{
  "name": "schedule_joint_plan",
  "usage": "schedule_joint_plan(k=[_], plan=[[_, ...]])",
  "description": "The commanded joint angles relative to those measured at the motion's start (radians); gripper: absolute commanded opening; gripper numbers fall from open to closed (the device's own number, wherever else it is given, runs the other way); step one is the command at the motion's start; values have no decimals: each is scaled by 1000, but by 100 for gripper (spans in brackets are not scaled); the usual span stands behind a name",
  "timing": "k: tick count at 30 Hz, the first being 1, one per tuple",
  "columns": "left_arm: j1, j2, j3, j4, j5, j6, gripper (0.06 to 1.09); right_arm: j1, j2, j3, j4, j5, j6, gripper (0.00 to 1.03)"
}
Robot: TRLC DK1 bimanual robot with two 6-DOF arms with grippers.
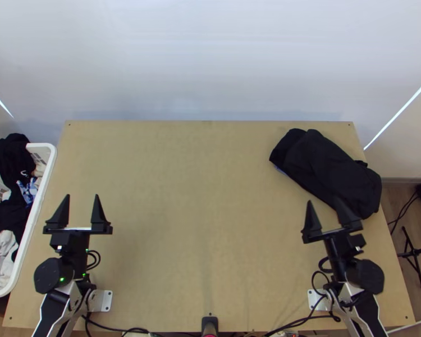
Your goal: Fold the t-shirt
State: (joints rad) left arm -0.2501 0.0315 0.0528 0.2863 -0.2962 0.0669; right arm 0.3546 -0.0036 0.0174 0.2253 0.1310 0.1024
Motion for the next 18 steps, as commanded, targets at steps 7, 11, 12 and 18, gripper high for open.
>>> schedule_joint_plan(k=[7, 11, 12, 18], plan=[[21, -31, -56, -228, 5, -121, 104, -42, 1, -13, -207, -2, 123, 98], [20, -31, -56, -226, 5, -115, 104, -42, -1, -13, -207, -2, 123, 98], [20, -31, -56, -226, 5, -115, 104, -42, -1, -13, -207, -2, 123, 98], [20, -31, -56, -226, 6, -115, 104, -40, 1, -13, -207, -2, 123, 98]])
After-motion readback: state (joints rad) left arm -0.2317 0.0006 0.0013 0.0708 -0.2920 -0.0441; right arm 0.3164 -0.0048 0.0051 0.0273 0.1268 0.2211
